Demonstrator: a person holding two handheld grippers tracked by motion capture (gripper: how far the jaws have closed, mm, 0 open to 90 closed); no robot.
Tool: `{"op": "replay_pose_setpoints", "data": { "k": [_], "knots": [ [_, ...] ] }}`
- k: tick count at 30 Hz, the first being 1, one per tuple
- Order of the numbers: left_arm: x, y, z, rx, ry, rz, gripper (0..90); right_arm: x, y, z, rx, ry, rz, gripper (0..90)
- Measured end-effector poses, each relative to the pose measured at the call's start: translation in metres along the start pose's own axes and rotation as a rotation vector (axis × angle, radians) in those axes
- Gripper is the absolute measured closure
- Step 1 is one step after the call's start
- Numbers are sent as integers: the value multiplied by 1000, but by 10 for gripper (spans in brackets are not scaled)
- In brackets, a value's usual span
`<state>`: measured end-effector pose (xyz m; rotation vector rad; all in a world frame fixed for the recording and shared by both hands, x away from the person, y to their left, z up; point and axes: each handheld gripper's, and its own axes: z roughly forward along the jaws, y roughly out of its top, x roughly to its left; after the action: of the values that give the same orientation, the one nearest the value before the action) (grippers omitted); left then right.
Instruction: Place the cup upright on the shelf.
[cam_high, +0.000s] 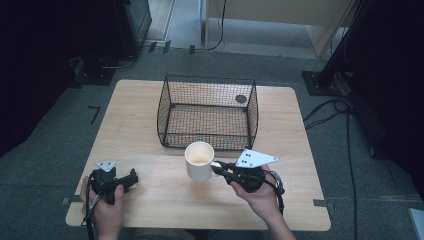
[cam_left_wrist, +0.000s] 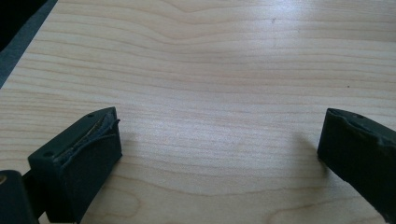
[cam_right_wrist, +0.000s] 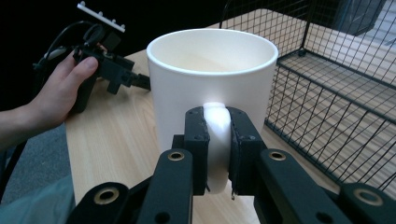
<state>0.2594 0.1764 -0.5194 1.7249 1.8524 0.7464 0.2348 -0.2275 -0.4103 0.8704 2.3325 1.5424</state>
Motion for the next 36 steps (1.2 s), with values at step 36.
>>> {"op": "replay_pose_setpoints", "data": {
  "k": [36],
  "knots": [
    [0, 0, 0, 0, -3, 1, 0, -36, 71, 10, -41, -60, -13, 807]
  ]
}}
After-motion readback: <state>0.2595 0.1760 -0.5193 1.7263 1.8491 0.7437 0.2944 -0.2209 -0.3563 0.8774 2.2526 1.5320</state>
